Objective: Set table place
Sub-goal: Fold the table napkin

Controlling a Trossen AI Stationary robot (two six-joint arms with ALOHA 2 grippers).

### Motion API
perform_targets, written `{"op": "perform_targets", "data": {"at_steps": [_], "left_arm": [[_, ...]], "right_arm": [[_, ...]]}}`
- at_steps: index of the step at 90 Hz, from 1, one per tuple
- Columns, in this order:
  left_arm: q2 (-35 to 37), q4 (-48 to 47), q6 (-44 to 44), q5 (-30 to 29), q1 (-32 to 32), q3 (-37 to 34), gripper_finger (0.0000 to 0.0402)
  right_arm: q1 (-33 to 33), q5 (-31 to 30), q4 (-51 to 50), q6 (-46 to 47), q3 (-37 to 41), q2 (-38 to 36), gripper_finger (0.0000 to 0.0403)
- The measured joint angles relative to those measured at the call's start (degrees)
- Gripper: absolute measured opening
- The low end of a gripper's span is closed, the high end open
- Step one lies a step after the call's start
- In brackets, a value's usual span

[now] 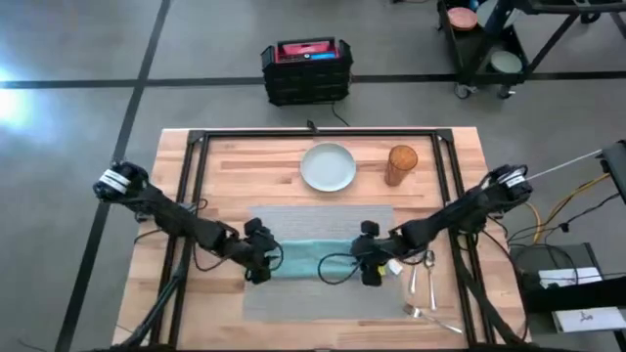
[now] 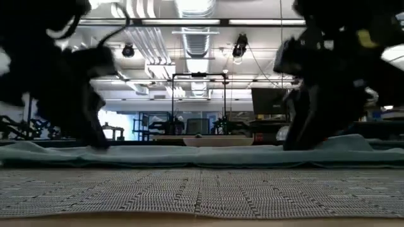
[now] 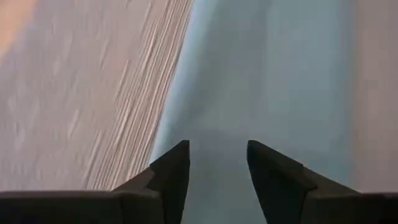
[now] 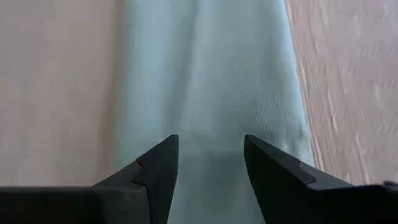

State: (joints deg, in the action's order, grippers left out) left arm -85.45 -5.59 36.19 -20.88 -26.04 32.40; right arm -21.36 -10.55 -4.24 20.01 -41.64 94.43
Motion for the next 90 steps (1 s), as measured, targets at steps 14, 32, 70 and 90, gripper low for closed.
{"op": "perform_targets", "data": {"at_steps": [14, 32, 70, 90], "left_arm": [[-0.8, 0.7, 2.7, 2.8, -0.1, -1.7, 0.0127], [1.8, -1.2, 2.3, 4.7, -0.2, -1.7, 0.0124], [6.9, 16.4, -14.0, -8.2, 1.0, 3.3, 0.0119], [-8.5, 32.9, -17.4, -8.4, 3.2, 4.2, 0.0114]], "right_arm": [[-0.4, 0.0, -6.3, 3.2, -0.3, -0.2, 0.0154], [-0.3, 0.6, -10.6, 3.4, -0.1, -3.4, 0.0146], [0.1, 0.4, -19.2, 14.0, -1.8, -15.5, 0.0196], [0.4, -1.4, -23.8, 32.4, -1.2, -17.8, 0.0222]]}}
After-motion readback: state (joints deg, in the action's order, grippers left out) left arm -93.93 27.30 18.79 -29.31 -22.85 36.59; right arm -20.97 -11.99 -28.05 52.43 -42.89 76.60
